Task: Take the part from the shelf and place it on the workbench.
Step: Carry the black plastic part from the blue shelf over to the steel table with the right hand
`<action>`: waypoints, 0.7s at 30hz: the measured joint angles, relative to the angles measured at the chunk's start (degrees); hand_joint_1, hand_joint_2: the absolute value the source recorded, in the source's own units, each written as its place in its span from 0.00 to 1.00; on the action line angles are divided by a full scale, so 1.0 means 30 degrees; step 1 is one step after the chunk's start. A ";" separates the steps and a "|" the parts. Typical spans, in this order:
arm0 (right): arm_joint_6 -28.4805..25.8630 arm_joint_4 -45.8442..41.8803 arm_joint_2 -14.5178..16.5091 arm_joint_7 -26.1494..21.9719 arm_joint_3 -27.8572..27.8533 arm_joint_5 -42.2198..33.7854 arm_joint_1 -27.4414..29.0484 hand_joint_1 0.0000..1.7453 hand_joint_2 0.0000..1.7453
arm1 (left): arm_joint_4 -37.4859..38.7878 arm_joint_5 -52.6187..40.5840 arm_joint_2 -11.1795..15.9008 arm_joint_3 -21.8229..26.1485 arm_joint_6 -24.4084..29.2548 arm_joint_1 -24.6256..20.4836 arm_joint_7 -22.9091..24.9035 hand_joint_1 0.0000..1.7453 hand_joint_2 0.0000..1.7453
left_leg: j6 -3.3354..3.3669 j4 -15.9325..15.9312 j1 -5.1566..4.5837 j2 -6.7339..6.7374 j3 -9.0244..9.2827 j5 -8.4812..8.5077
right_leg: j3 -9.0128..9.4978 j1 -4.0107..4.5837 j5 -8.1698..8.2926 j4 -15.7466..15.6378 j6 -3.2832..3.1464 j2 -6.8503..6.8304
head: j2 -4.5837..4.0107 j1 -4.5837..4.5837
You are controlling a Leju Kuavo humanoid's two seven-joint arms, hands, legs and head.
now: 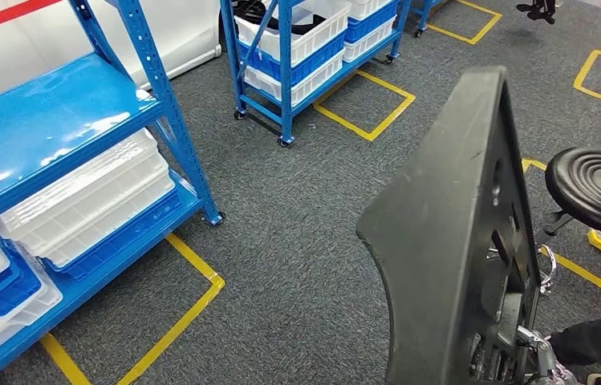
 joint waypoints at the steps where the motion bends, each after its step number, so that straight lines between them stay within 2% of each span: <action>1: 0.0000 -0.0004 0.0000 0.0000 -0.0002 -0.0002 -0.0007 1.00 1.00 | 0.0000 0.0000 0.0002 0.0000 0.0002 -0.0003 0.0000 0.00 1.00 | -0.0099 0.0043 -0.0042 0.0147 0.0037 -0.0066 | 0.0512 0.0067 0.0226 -0.0934 -0.0091 -0.0288 | 0.0000 -0.0005; 2: 0.0000 -0.0007 0.0000 0.0000 -0.0004 -0.0005 -0.0010 1.00 1.00 | 0.0000 -0.0002 0.0004 0.0002 0.0004 -0.0010 -0.0002 0.00 1.00 | -0.0196 0.0080 -0.0085 0.0283 0.0073 -0.0122 | 0.0759 0.0139 0.0272 -0.1433 -0.0188 -0.0485 | 0.0000 -0.0011; 3: 0.0000 -0.0011 0.0000 0.0000 -0.0005 -0.0018 -0.0007 1.00 1.00 | 0.0000 -0.0003 0.0007 0.0004 0.0005 -0.0026 -0.0004 0.00 1.00 | -0.0290 0.0095 -0.0125 0.0427 0.0105 -0.0160 | 0.0765 0.0216 0.0207 -0.1556 -0.0286 -0.0475 | 0.0000 -0.0016; 5: 0.0000 -0.0024 0.0000 0.0000 -0.0011 -0.0042 0.0019 1.00 1.00 | 0.0000 -0.0007 0.0009 0.0007 0.0007 -0.0081 -0.0007 0.00 1.00 | -0.0475 0.0159 -0.0078 0.0558 0.0175 -0.0280 | 0.0718 0.0171 0.0283 -0.1623 -0.0481 -0.0077 | 0.0000 -0.0018; 7: 0.0000 -0.0046 0.0002 -0.0002 -0.0020 -0.0051 0.0021 1.00 1.00 | 0.0000 -0.0007 0.0007 0.0009 0.0007 -0.0102 -0.0022 0.00 1.00 | -0.0673 0.0997 0.0023 -0.0101 -0.0138 -0.0949 | 0.0712 0.0088 0.0386 -0.1721 -0.0718 0.0290 | 0.0000 -0.0017; 9: 0.0000 -0.0057 0.0005 -0.0004 -0.0033 -0.0051 0.0013 1.00 1.00 | 0.0000 -0.0004 0.0007 0.0031 0.0006 -0.0063 -0.0040 0.00 1.00 | -0.0779 0.3227 0.0090 -0.0976 -0.1141 -0.2194 | 0.0666 0.0082 0.0449 -0.1746 -0.0882 0.0663 | 0.0000 -0.0019; 10: 0.0000 -0.0055 0.0007 -0.0002 -0.0038 -0.0051 0.0015 1.00 1.00 | 0.0000 0.0000 0.0007 0.0049 0.0004 -0.0027 -0.0042 0.00 1.00 | -0.0800 0.4469 0.0098 -0.1165 -0.1728 -0.2695 | 0.0643 0.0103 0.0462 -0.1738 -0.0922 0.0882 | 0.0000 -0.0020; 11: 0.0000 -0.0053 0.0007 -0.0002 -0.0042 -0.0051 0.0022 1.00 1.00 | 0.0000 0.0004 0.0009 0.0066 0.0002 0.0012 -0.0044 0.00 1.00 | -0.0804 0.5323 0.0101 -0.1249 -0.2148 -0.2892 | 0.0638 0.0123 0.0469 -0.1728 -0.0932 0.1128 | 0.0000 -0.0022; 12: 0.0000 -0.0051 0.0007 0.0000 -0.0047 -0.0051 0.0031 1.00 1.00 | 0.0000 0.0009 0.0009 0.0078 0.0000 0.0040 -0.0044 0.00 1.00 | -0.0785 0.5512 0.0102 -0.1297 -0.2276 -0.2699 | 0.0644 0.0136 0.0471 -0.1710 -0.0934 0.1381 | 0.0000 -0.0024; 13: 0.0000 -0.0051 0.0007 0.0000 -0.0049 -0.0051 0.0039 1.00 1.00 | 0.0000 0.0013 0.0009 0.0084 0.0000 0.0056 -0.0044 0.00 1.00 | -0.0743 0.4959 0.0103 -0.1361 -0.2061 -0.2150 | 0.0663 0.0140 0.0471 -0.1688 -0.0932 0.1633 | 0.0000 -0.0024; 14: 0.0000 -0.0051 0.0007 -0.0002 -0.0051 -0.0051 0.0043 1.00 1.00 | 0.0000 0.0013 0.0011 0.0086 0.0002 0.0055 -0.0044 0.00 1.00 | -0.0684 0.3807 0.0112 -0.1568 -0.1569 -0.1389 | 0.0685 0.0137 0.0469 -0.1662 -0.0927 0.1874 | 0.0000 -0.0024; 15: 0.0000 -0.0051 0.0007 -0.0004 -0.0056 -0.0051 0.0043 1.00 1.00 | 0.0000 0.0015 0.0013 0.0091 0.0002 0.0052 -0.0044 0.00 1.00 | -0.0611 0.2509 0.0121 -0.2035 -0.1016 -0.0764 | 0.0685 0.0146 0.0467 -0.1625 -0.0899 0.2099 | 0.0000 -0.0020; 16: 0.0000 -0.0051 0.0007 -0.0006 -0.0060 -0.0051 0.0034 1.00 1.00 | 0.0000 0.0011 0.0014 0.0097 0.0002 0.0050 -0.0047 0.00 1.00 | -0.0553 0.1386 0.0142 -0.2481 -0.0565 -0.0352 | 0.0646 0.0154 0.0473 -0.1568 -0.0835 0.2312 | 0.0000 -0.0018; 17: 0.0000 -0.0051 0.0007 -0.0005 -0.0064 -0.0051 0.0030 1.00 1.00 | 0.0000 0.0009 0.0018 0.0100 0.0002 0.0043 -0.0053 0.00 1.00 | -0.0508 0.0672 0.0141 -0.2840 -0.0290 -0.0168 | 0.0575 0.0140 0.0500 -0.1535 -0.0737 0.2507 | 0.0000 -0.0016; 18: 0.0000 -0.0051 0.0007 -0.0004 -0.0069 -0.0051 0.0039 1.00 1.00 | 0.0000 0.0009 0.0020 0.0106 0.0000 0.0031 -0.0058 0.00 1.00 | -0.0457 0.0395 0.0119 -0.3012 -0.0189 -0.0191 | 0.0493 0.0116 0.0548 -0.1528 -0.0604 0.2705 | 0.0000 -0.0016; 20: 0.0000 -0.0055 0.0007 -0.0004 -0.0075 -0.0051 0.0085 1.00 1.00 | 0.0000 0.0011 0.0025 0.0108 0.0000 -0.0007 -0.0067 0.00 1.00 | -0.0270 0.0216 0.0123 -0.2621 -0.0124 -0.0082 | 0.0351 0.0058 0.0648 -0.1545 -0.0339 0.3002 | 0.0000 -0.0020; 21: -0.0002 -0.0058 0.0007 -0.0005 -0.0082 -0.0051 0.0120 1.00 1.00 | 0.0000 0.0009 0.0025 0.0111 -0.0002 -0.0017 -0.0075 0.00 1.00 | -0.0136 0.0088 0.0149 -0.2394 -0.0079 0.0012 | 0.0255 0.0074 0.0542 -0.1405 -0.0249 0.2765 | 0.0000 0.0000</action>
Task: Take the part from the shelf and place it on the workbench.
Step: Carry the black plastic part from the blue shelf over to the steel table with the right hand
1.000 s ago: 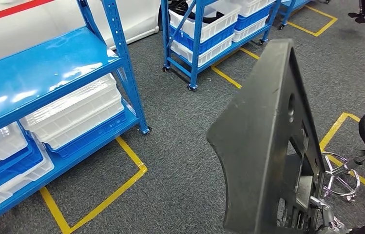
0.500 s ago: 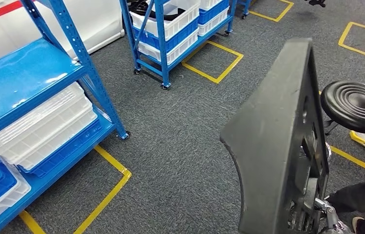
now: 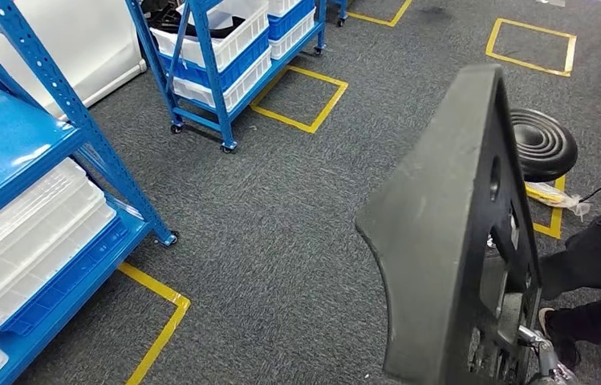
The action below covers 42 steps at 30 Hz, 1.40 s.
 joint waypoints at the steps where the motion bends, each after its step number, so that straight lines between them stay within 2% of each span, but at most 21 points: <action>1: 0.0000 -0.0004 0.0000 0.0000 -0.0005 0.0000 0.0018 1.00 1.00 | 0.0000 -0.0002 -0.0002 0.0002 -0.0002 0.0003 -0.0007 0.00 1.00 | 0.0152 -0.0141 0.0034 0.0253 0.0034 0.0096 | -0.0194 0.0028 -0.0288 0.0377 0.0070 -0.0428 | 0.0000 0.0042; 3: -0.0002 -0.0007 0.0000 0.0000 -0.0015 0.0000 0.0028 1.00 1.00 | 0.0000 -0.0009 -0.0005 0.0005 -0.0013 0.0042 -0.0018 0.00 1.00 | 0.0333 -0.0268 0.0013 0.0768 0.0041 0.0169 | -0.1064 0.0034 -0.1470 0.2256 0.0201 -0.1498 | 0.0000 0.0120; 5: 0.0000 -0.0007 0.0000 0.0000 -0.0024 0.0000 0.0042 1.00 1.00 | 0.0000 -0.0009 -0.0002 0.0009 -0.0024 0.0092 -0.0013 0.00 1.00 | 0.0378 -0.0234 -0.0035 0.1348 -0.0009 0.0138 | -0.2062 -0.0042 -0.2436 0.4454 0.0357 -0.1857 | 0.0000 0.0136; 6: 0.0002 -0.0007 0.0000 0.0000 -0.0033 0.0000 0.0058 1.00 1.00 | 0.0000 -0.0009 0.0002 0.0011 -0.0025 0.0099 -0.0011 0.00 1.00 | 0.0368 -0.0213 -0.0046 0.1610 -0.0024 0.0110 | -0.2241 -0.0081 -0.2488 0.4916 0.0413 -0.1918 | 0.0000 0.0138; 7: 0.0002 -0.0007 0.0000 0.0002 -0.0042 0.0000 0.0070 1.00 1.00 | 0.0000 -0.0009 0.0000 0.0013 -0.0031 0.0090 -0.0011 0.00 1.00 | 0.0336 -0.0191 -0.0048 0.1854 -0.0016 0.0071 | -0.2005 -0.0117 -0.2155 0.4582 0.0454 -0.1994 | 0.0000 0.0140; 10: 0.0002 -0.0011 0.0000 0.0002 -0.0053 0.0000 0.0068 1.00 1.00 | 0.0000 -0.0011 -0.0013 0.0013 -0.0047 0.0062 -0.0013 0.00 1.00 | 0.0108 -0.0074 -0.0083 0.2441 0.0122 -0.0138 | 0.0050 -0.0115 -0.0631 0.0966 0.0414 -0.2780 | 0.0000 0.0138; 12: 0.0002 -0.0033 0.0000 0.0000 -0.0056 0.0000 0.0074 1.00 1.00 | 0.0000 -0.0015 -0.0007 0.0016 -0.0049 0.0043 -0.0013 0.00 1.00 | -0.0101 0.0003 -0.0150 0.2706 0.0198 -0.0252 | 0.0637 0.0023 -0.0441 -0.0197 0.0181 -0.3119 | 0.0000 0.0129; 14: 0.0002 -0.0057 0.0000 0.0004 -0.0064 0.0000 0.0102 1.00 1.00 | -0.0002 -0.0015 -0.0005 0.0020 -0.0049 -0.0019 -0.0015 0.00 1.00 | -0.0289 0.0000 -0.0171 0.2961 0.0279 -0.0307 | 0.0584 0.0089 -0.0431 -0.0229 -0.0080 -0.2815 | 0.0000 0.0120; 16: -0.0002 -0.0098 0.0002 0.0002 -0.0078 0.0000 0.0128 1.00 1.00 | -0.0002 -0.0015 -0.0009 0.0020 -0.0049 -0.0074 -0.0018 0.00 1.00 | -0.0486 0.0378 -0.0090 0.2612 0.0187 -0.0686 | 0.0586 0.0017 -0.0351 -0.0331 -0.0319 -0.2481 | 0.0000 0.0113; 20: 0.0002 -0.0153 0.0076 -0.0002 -0.0104 0.0000 0.0116 1.00 1.00 | 0.0000 -0.0015 -0.0009 0.0027 -0.0049 0.0022 -0.0015 0.00 1.00 | -0.0658 0.4693 0.0003 0.1200 -0.1820 -0.2849 | 0.0559 -0.0015 -0.0268 -0.0393 -0.0632 -0.1750 | 0.0000 0.0107; 22: 0.0002 -0.0153 0.0095 -0.0002 -0.0117 0.0000 0.0124 1.00 1.00 | 0.0000 -0.0007 -0.0007 0.0040 -0.0049 0.0081 0.0000 0.00 1.00 | -0.0633 0.5548 0.0003 0.1077 -0.2325 -0.2681 | 0.0582 0.0016 -0.0266 -0.0370 -0.0645 -0.1243 | 0.0000 0.0107; 24: 0.0002 -0.0153 0.0095 -0.0002 -0.0131 0.0000 0.0125 1.00 1.00 | 0.0000 -0.0002 -0.0004 0.0069 -0.0049 0.0080 0.0013 0.00 1.00 | -0.0509 0.3575 0.0006 0.0742 -0.1550 -0.1232 | 0.0629 0.0010 -0.0271 -0.0339 -0.0635 -0.0729 | 0.0000 0.0105; 26: 0.0002 -0.0151 0.0098 -0.0002 -0.0150 -0.0002 0.0109 1.00 1.00 | 0.0000 0.0002 0.0000 0.0115 -0.0049 0.0069 0.0016 0.00 1.00 | -0.0360 0.1190 0.0018 -0.0023 -0.0594 -0.0238 | 0.0578 0.0032 -0.0267 -0.0266 -0.0530 -0.0273 | 0.0000 0.0105; 28: 0.0002 -0.0149 0.0102 -0.0002 -0.0164 -0.0002 0.0110 1.00 1.00 | 0.0000 0.0003 0.0002 0.0147 -0.0049 0.0040 0.0024 0.00 1.00 | -0.0260 0.0320 -0.0017 -0.0345 -0.0262 -0.0159 | 0.0433 -0.0002 -0.0191 -0.0249 -0.0299 0.0106 | 0.0000 0.0107; 30: 0.0002 -0.0149 0.0100 -0.0002 -0.0175 -0.0004 0.0144 1.00 1.00 | 0.0000 0.0002 -0.0007 0.0157 -0.0049 -0.0011 0.0029 0.00 1.00 | -0.0088 0.0135 0.0003 0.0030 -0.0181 -0.0067 | 0.0322 -0.0055 -0.0109 -0.0292 -0.0057 0.0353 | 0.0000 0.0107; 32: 0.0000 -0.0149 0.0098 -0.0002 -0.0193 -0.0027 0.0154 1.00 1.00 | 0.0000 0.0000 -0.0026 0.0167 -0.0049 -0.0026 0.0020 0.00 1.00 | 0.0183 -0.0122 0.0079 0.0490 -0.0109 0.0099 | -0.0020 0.0007 -0.0604 0.0371 0.0095 -0.0422 | 0.0000 0.0192; 34: 0.0000 -0.0146 0.0097 -0.0002 -0.0204 -0.0058 0.0119 1.00 1.00 | 0.0000 -0.0002 -0.0035 0.0178 -0.0053 0.0014 0.0009 0.00 1.00 | 0.0355 -0.0238 0.0055 0.1001 -0.0093 0.0144 | -0.1012 0.0014 -0.1833 0.2484 0.0212 -0.1553 | 0.0000 0.0279; 36: 0.0002 -0.0127 0.0095 -0.0002 -0.0206 -0.0082 0.0107 1.00 1.00 | 0.0000 0.0003 -0.0031 0.0202 -0.0053 0.0069 0.0011 0.00 1.00 | 0.0393 -0.0202 0.0006 0.1556 -0.0109 0.0086 | -0.1957 -0.0060 -0.2610 0.4520 0.0349 -0.1882 | 0.0000 0.0282; 37: 0.0002 -0.0115 0.0095 -0.0002 -0.0210 -0.0095 0.0114 1.00 1.00 | 0.0000 0.0005 -0.0029 0.0219 -0.0051 0.0077 0.0014 0.00 1.00 | 0.0381 -0.0181 -0.0003 0.1813 -0.0100 0.0046 | -0.1991 -0.0092 -0.2486 0.4683 0.0402 -0.1948 | 0.0000 0.0282; 40: 0.0002 -0.0095 0.0095 -0.0002 -0.0219 -0.0117 0.0105 1.00 1.00 | 0.0000 0.0000 -0.0031 0.0248 -0.0051 0.0040 0.0016 0.00 1.00 | 0.0220 -0.0109 -0.0032 0.2429 0.0069 -0.0133 | -0.0182 -0.0088 -0.0895 0.1554 0.0381 -0.2732 | 0.0000 0.0286; 42: 0.0002 -0.0095 0.0095 -0.0002 -0.0222 -0.0117 0.0070 1.00 1.00 | 0.0000 -0.0002 -0.0029 0.0255 -0.0055 0.0033 0.0009 0.00 1.00 | 0.0033 -0.0029 -0.0132 0.2751 0.0195 -0.0280 | 0.0731 0.0060 -0.0436 -0.0175 0.0187 -0.3370 | 0.0000 0.0273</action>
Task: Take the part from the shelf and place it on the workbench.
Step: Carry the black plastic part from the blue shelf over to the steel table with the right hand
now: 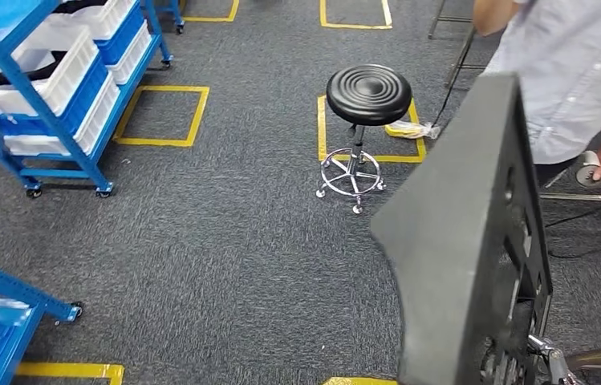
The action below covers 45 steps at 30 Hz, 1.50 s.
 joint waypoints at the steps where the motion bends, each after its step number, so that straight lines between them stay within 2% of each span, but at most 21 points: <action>1: 0.0000 0.0000 0.0000 0.0002 -0.0005 0.0000 -0.0005 1.00 1.00 | 0.0000 0.0000 0.0000 0.0004 0.0000 -0.0016 -0.0009 0.00 1.00 | -0.0087 0.0018 -0.0050 0.0168 0.0047 -0.0050 | 0.0060 0.0082 -0.0055 -0.0206 -0.0096 -0.0063 | 0.0000 -0.0007; 3: 0.0000 0.0000 0.0000 0.0005 -0.0018 -0.0004 0.0019 1.00 1.00 | -0.0002 -0.0002 0.0002 0.0005 -0.0005 -0.0091 -0.0033 0.00 1.00 | -0.0262 0.0030 -0.0056 0.0473 0.0147 -0.0160 | 0.0019 0.0069 0.0002 -0.0276 -0.0306 0.0357 | 0.0000 -0.0016; 5: 0.0000 -0.0002 0.0000 0.0004 -0.0036 -0.0007 0.0022 1.00 1.00 | -0.0002 -0.0005 0.0000 0.0009 -0.0007 -0.0143 -0.0060 0.00 1.00 | -0.0458 0.0646 0.0034 -0.0127 -0.0015 -0.0703 | 0.0062 -0.0043 0.0102 -0.0411 -0.0542 0.0763 | 0.0000 -0.0027; 7: 0.0000 -0.0002 0.0000 0.0000 -0.0058 -0.0007 -0.0011 1.00 1.00 | 0.0000 -0.0004 -0.0002 0.0018 -0.0007 -0.0132 -0.0078 0.00 1.00 | -0.0586 0.2714 0.0124 -0.1219 -0.0903 -0.1899 | 0.0058 -0.0099 0.0162 -0.0464 -0.0705 0.1152 | 0.0000 -0.0049; 9: 0.0000 0.0000 0.0000 0.0000 -0.0076 -0.0011 -0.0028 1.00 1.00 | -0.0002 0.0000 -0.0002 0.0031 -0.0009 -0.0067 -0.0078 0.00 1.00 | -0.0642 0.5113 0.0151 -0.1618 -0.2054 -0.2821 | 0.0021 -0.0092 0.0169 -0.0425 -0.0755 0.1628 | 0.0000 -0.0056; 10: 0.0000 0.0000 0.0000 0.0000 -0.0091 -0.0013 -0.0026 1.00 1.00 | -0.0002 0.0005 -0.0002 0.0038 -0.0009 -0.0029 -0.0075 0.00 1.00 | -0.0650 0.5554 0.0157 -0.1661 -0.2312 -0.2742 | 0.0019 -0.0091 0.0163 -0.0388 -0.0754 0.1906 | 0.0000 -0.0058; 12: 0.0000 0.0000 0.0000 0.0000 -0.0120 -0.0015 -0.0024 1.00 1.00 | -0.0002 0.0013 0.0002 0.0047 -0.0009 0.0007 -0.0069 0.00 1.00 | -0.0614 0.4249 0.0185 -0.1837 -0.1854 -0.1516 | 0.0040 -0.0105 0.0131 -0.0288 -0.0719 0.2465 | 0.0000 -0.0058; 14: 0.0000 0.0000 0.0000 0.0002 -0.0153 -0.0016 -0.0038 1.00 1.00 | 0.0000 0.0015 0.0004 0.0051 -0.0009 0.0018 -0.0071 0.00 1.00 | -0.0535 0.1726 0.0271 -0.2722 -0.0859 -0.0318 | -0.0004 -0.0099 0.0074 -0.0144 -0.0604 0.2941 | 0.0000 -0.0051; 16: 0.0000 0.0000 0.0000 0.0002 -0.0169 -0.0020 -0.0056 1.00 1.00 | 0.0000 0.0013 0.0002 0.0055 -0.0009 0.0018 -0.0075 0.00 1.00 | -0.0441 0.0555 0.0304 -0.3373 -0.0416 -0.0072 | -0.0179 -0.0086 0.0099 -0.0041 -0.0382 0.3341 | 0.0000 -0.0044; 19: 0.0000 0.0000 0.0000 0.0000 -0.0184 -0.0024 -0.0035 1.00 1.00 | -0.0002 0.0014 0.0002 0.0060 -0.0011 -0.0003 -0.0078 0.00 1.00 | -0.0156 0.0404 0.0237 -0.2891 -0.0385 -0.0003 | -0.0383 -0.0183 0.0230 -0.0055 -0.0038 0.3811 | 0.0000 -0.0038; 21: 0.0000 0.0000 0.0000 0.0000 -0.0195 -0.0027 -0.0020 1.00 1.00 | -0.0004 0.0015 -0.0004 0.0064 -0.0015 -0.0020 -0.0093 0.00 1.00 | 0.0096 0.0217 0.0285 -0.2439 -0.0364 0.0128 | -0.0721 -0.0156 -0.0210 0.0588 0.0110 0.3121 | 0.0000 0.0012; 23: 0.0000 0.0004 -0.0002 0.0000 -0.0200 -0.0029 -0.0061 1.00 1.00 | -0.0002 0.0007 -0.0007 0.0064 -0.0018 -0.0015 -0.0122 0.00 1.00 | 0.0245 0.0134 0.0264 -0.1938 -0.0371 0.0173 | -0.1668 -0.0088 -0.1364 0.2620 0.0200 0.1975 | 0.0000 0.0067; 25: 0.0000 0.0025 -0.0005 0.0000 -0.0202 -0.0029 -0.0104 1.00 1.00 | 0.0000 0.0014 -0.0004 0.0066 -0.0022 0.0031 -0.0137 0.00 1.00 | 0.0304 0.0151 0.0196 -0.1373 -0.0380 0.0140 | -0.2628 -0.0092 -0.2181 0.4699 0.0252 0.1535 | 0.0000 0.0066; 26: 0.0000 0.0047 -0.0007 0.0000 -0.0206 -0.0038 -0.0103 1.00 1.00 | 0.0000 0.0020 0.0000 0.0067 -0.0029 0.0041 -0.0142 0.00 1.00 | 0.0310 0.0160 0.0171 -0.1108 -0.0363 0.0110 | -0.2704 -0.0094 -0.2077 0.4929 0.0251 0.1446 | 0.0000 0.0066; 29: 0.0000 0.0107 -0.0007 0.0000 -0.0218 -0.0077 -0.0121 1.00 1.00 | 0.0000 0.0024 0.0002 0.0071 -0.0051 -0.0010 -0.0186 0.00 1.00 | 0.0231 0.0178 0.0123 -0.0480 -0.0189 -0.0038 | -0.1118 -0.0038 -0.0425 0.2084 0.0093 0.0792 | 0.0000 0.0069; 32: 0.0000 0.0127 -0.0013 0.0000 -0.0233 -0.0082 -0.0216 1.00 1.00 | 0.0000 0.0040 0.0002 0.0073 -0.0053 -0.0048 -0.0233 0.00 1.00 | -0.0036 0.0215 -0.0024 0.0000 -0.0053 -0.0196 | -0.0101 0.0226 -0.0023 -0.0047 -0.0171 0.0056 | 0.0000 0.0057; 35: 0.0000 0.0137 -0.0015 0.0002 -0.0266 -0.0097 -0.0185 1.00 1.00 | -0.0002 0.0058 0.0002 0.0078 -0.0057 -0.0164 -0.0277 0.00 1.00 | -0.0311 0.0261 -0.0055 0.0269 0.0015 -0.0378 | -0.0129 0.0200 0.0035 -0.0243 -0.0445 0.0555 | 0.0000 0.0057; 37: 0.0000 0.0146 -0.0015 0.0002 -0.0284 -0.0102 -0.0206 1.00 1.00 | 0.0000 0.0058 0.0004 0.0078 -0.0060 -0.0189 -0.0308 0.00 1.00 | -0.0470 0.1423 0.0008 -0.0522 -0.0448 -0.1203 | -0.0093 0.0075 0.0142 -0.0372 -0.0680 0.0919 | 0.0000 0.0047; 40: 0.0000 0.0164 -0.0015 0.0000 -0.0295 -0.0104 -0.0240 1.00 1.00 | 0.0000 0.0064 0.0005 0.0084 -0.0060 -0.0073 -0.0321 0.00 1.00 | -0.0572 0.4902 0.0099 -0.1538 -0.2092 -0.2774 | -0.0136 0.0088 0.0156 -0.0338 -0.0834 0.1574 | 0.0000 0.0038; 42: 0.0000 0.0175 -0.0015 0.0000 -0.0299 -0.0111 -0.0236 1.00 1.00 | 0.0000 0.0086 0.0005 0.0089 -0.0057 0.0002 -0.0321 0.00 1.00 | -0.0554 0.5218 0.0104 -0.1664 -0.2367 -0.2374 | -0.0138 0.0105 0.0150 -0.0275 -0.0841 0.2100 | 0.0000 0.0037; 45: 0.0000 0.0186 -0.0015 0.0000 -0.0306 -0.0126 -0.0236 1.00 1.00 | -0.0002 0.0104 0.0014 0.0102 -0.0053 -0.0015 -0.0322 0.00 1.00 | -0.0301 0.1868 0.0113 -0.2638 -0.1053 -0.0416 | -0.0157 0.0111 0.0126 -0.0166 -0.0776 0.2823 | 0.0000 0.0042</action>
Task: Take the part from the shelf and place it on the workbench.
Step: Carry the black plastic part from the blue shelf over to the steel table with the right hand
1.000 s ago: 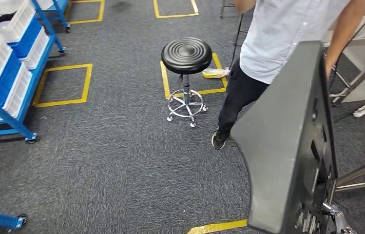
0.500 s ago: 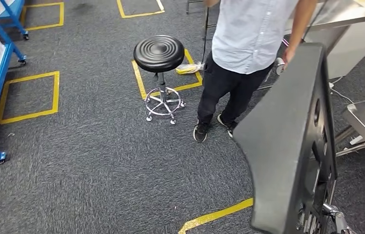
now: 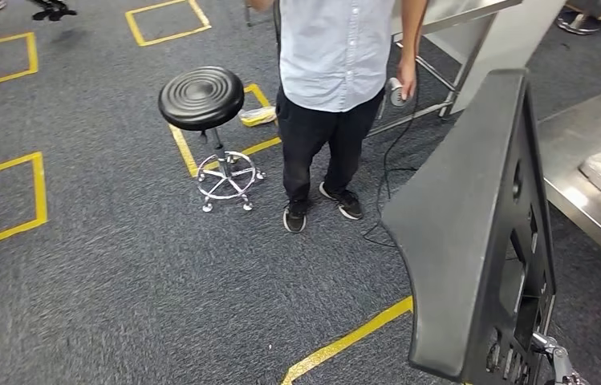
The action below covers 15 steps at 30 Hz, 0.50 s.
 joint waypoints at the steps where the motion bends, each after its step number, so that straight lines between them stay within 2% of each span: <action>1: 0.0000 0.0005 0.0000 0.0000 0.0000 -0.0007 -0.0005 1.00 1.00 | 0.0000 0.0000 0.0005 0.0005 0.0000 -0.0010 -0.0009 0.00 1.00 | 0.0085 -0.0883 0.0003 -0.0442 0.0355 0.0320 | -0.0058 -0.0014 0.0010 0.0036 0.0079 0.0210 | 0.0000 -0.0004; 2: 0.0000 0.0011 0.0000 0.0000 -0.0002 -0.0016 -0.0009 1.00 1.00 | 0.0000 -0.0002 0.0011 0.0009 0.0000 -0.0013 -0.0024 0.00 1.00 | 0.0151 -0.1369 -0.0013 -0.0769 0.0545 0.0414 | -0.0131 -0.0044 0.0036 0.0061 0.0175 0.0404 | 0.0000 0.0000; 3: 0.0000 0.0016 0.0000 0.0000 -0.0002 -0.0024 -0.0005 1.00 1.00 | 0.0002 -0.0004 0.0017 0.0013 -0.0002 -0.0022 -0.0035 0.00 1.00 | 0.0191 -0.1470 -0.0037 -0.0802 0.0596 0.0380 | -0.0200 -0.0075 0.0083 0.0055 0.0293 0.0604 | 0.0000 0.0000; 4: 0.0000 0.0018 0.0000 0.0000 -0.0002 -0.0029 0.0002 1.00 1.00 | 0.0002 0.0000 0.0013 0.0016 -0.0002 -0.0021 -0.0045 0.00 1.00 | 0.0261 -0.1562 -0.0014 -0.0581 0.0638 0.0452 | -0.0257 -0.0088 0.0133 0.0036 0.0416 0.0789 | 0.0000 -0.0004; 5: 0.0000 0.0020 -0.0002 0.0000 -0.0005 -0.0033 0.0025 1.00 1.00 | 0.0002 0.0000 0.0013 0.0022 -0.0004 -0.0025 -0.0049 0.00 1.00 | 0.0356 -0.1675 0.0018 -0.0352 0.0691 0.0525 | -0.0300 -0.0075 0.0107 0.0081 0.0517 0.0656 | 0.0000 0.0005; 7: 0.0000 0.0025 -0.0005 0.0000 -0.0007 -0.0035 0.0016 1.00 1.00 | 0.0002 0.0004 0.0007 0.0033 -0.0011 -0.0021 -0.0053 0.00 1.00 | 0.0587 -0.1911 0.0119 0.0162 0.0788 0.0659 | -0.0688 -0.0004 -0.0449 0.0874 0.0708 -0.0242 | 0.0000 0.0051; 8: 0.0000 0.0040 -0.0007 0.0000 -0.0007 -0.0035 -0.0025 1.00 1.00 | 0.0002 -0.0002 0.0007 0.0035 -0.0018 -0.0013 -0.0062 0.00 1.00 | 0.0654 -0.1952 0.0116 0.0425 0.0815 0.0669 | -0.1126 -0.0024 -0.1000 0.1819 0.0787 -0.0817 | 0.0000 0.0073; 9: 0.0000 0.0065 -0.0009 0.0000 -0.0005 -0.0035 -0.0093 1.00 1.00 | 0.0002 0.0000 0.0007 0.0038 -0.0025 0.0006 -0.0069 0.00 1.00 | 0.0689 -0.1958 0.0110 0.0696 0.0824 0.0648 | -0.1721 -0.0065 -0.1598 0.3025 0.0871 -0.1143 | 0.0000 0.0093; 10: 0.0000 0.0102 -0.0013 0.0000 -0.0005 -0.0036 -0.0153 1.00 1.00 | 0.0002 0.0004 0.0011 0.0046 -0.0033 0.0022 -0.0082 0.00 1.00 | 0.0692 -0.1948 0.0106 0.0982 0.0834 0.0619 | -0.2299 -0.0138 -0.2035 0.4185 0.0949 -0.1276 | 0.0000 0.0093; 11: 0.0000 0.0151 -0.0016 0.0002 -0.0007 -0.0036 -0.0191 1.00 1.00 | 0.0002 0.0007 0.0015 0.0053 -0.0042 0.0030 -0.0102 0.00 1.00 | 0.0677 -0.1940 0.0106 0.1258 0.0856 0.0580 | -0.2674 -0.0220 -0.2164 0.4920 0.1021 -0.1348 | 0.0000 0.0095; 12: 0.0000 0.0199 -0.0020 0.0004 -0.0009 -0.0036 -0.0215 1.00 1.00 | 0.0002 0.0011 0.0018 0.0058 -0.0049 0.0024 -0.0126 0.00 1.00 | 0.0645 -0.1932 0.0113 0.1508 0.0893 0.0530 | -0.2724 -0.0300 -0.1941 0.5000 0.1083 -0.1414 | 0.0000 0.0095; 13: 0.0000 0.0239 -0.0022 0.0005 -0.0011 -0.0036 -0.0235 1.00 1.00 | 0.0002 0.0011 0.0018 0.0062 -0.0057 0.0008 -0.0155 0.00 1.00 | 0.0599 -0.1915 0.0124 0.1734 0.0958 0.0463 | -0.2359 -0.0370 -0.1376 0.4300 0.1132 -0.1541 | 0.0000 0.0095; 14: 0.0000 0.0270 -0.0022 0.0007 -0.0011 -0.0029 -0.0266 1.00 1.00 | 0.0000 0.0005 0.0017 0.0062 -0.0062 -0.0009 -0.0179 0.00 1.00 | 0.0522 -0.1884 0.0131 0.1926 0.1047 0.0376 | -0.1693 -0.0412 -0.0677 0.3044 0.1163 -0.1850 | 0.0000 0.0096; 15: 0.0000 0.0302 -0.0024 0.0009 -0.0011 -0.0020 -0.0331 1.00 1.00 | 0.0000 0.0000 0.0018 0.0062 -0.0064 -0.0021 -0.0195 0.00 1.00 | 0.0416 -0.1840 0.0094 0.2106 0.1118 0.0274 | -0.1036 -0.0362 -0.0219 0.1797 0.1160 -0.2309 | 0.0000 0.0098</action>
